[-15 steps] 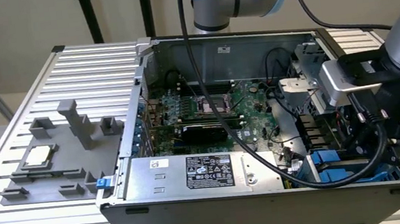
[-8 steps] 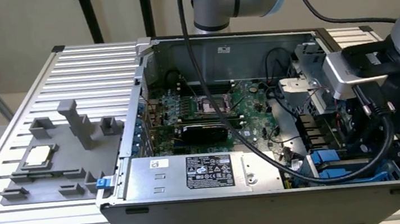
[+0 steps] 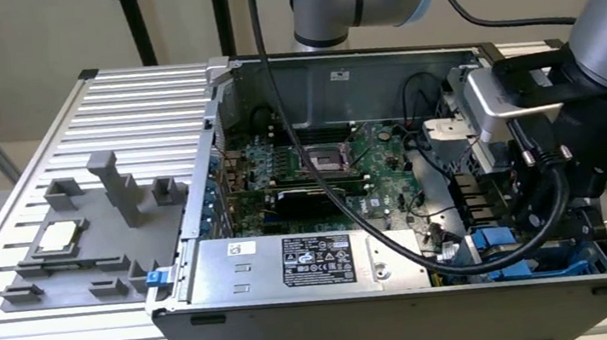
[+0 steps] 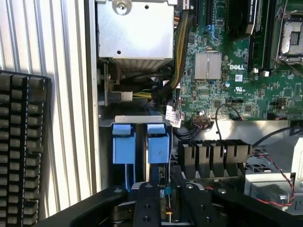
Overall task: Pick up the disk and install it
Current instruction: 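Insert the second disk wire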
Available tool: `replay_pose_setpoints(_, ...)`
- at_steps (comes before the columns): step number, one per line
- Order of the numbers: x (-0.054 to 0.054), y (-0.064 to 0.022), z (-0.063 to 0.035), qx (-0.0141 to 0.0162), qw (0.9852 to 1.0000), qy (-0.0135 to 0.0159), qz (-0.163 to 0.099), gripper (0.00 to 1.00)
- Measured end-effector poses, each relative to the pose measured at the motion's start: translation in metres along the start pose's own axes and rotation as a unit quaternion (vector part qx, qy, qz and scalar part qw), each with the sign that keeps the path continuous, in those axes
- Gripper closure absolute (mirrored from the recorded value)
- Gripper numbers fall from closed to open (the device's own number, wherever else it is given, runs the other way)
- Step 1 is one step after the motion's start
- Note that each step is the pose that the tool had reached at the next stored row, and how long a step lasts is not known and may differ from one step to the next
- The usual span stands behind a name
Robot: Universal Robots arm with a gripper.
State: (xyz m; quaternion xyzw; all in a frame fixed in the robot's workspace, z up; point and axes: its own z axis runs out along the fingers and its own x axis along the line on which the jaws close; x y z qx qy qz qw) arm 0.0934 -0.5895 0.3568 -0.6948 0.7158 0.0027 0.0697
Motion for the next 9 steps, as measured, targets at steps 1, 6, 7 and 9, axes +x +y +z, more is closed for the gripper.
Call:
replay_pose_setpoints(1,0.0,0.0014,-0.0002,0.0,1.0,-0.0001,0.0,0.77)
replay_pose_setpoints(6,0.0,0.0016,-0.0002,0.0,1.0,-0.0001,0.0,0.89)
replay_pose_setpoints(7,0.0,0.0016,-0.0002,0.0,1.0,-0.0001,0.0,0.89)
replay_pose_setpoints(9,0.0,0.0016,-0.0002,0.0,1.0,-0.0001,0.0,0.89)
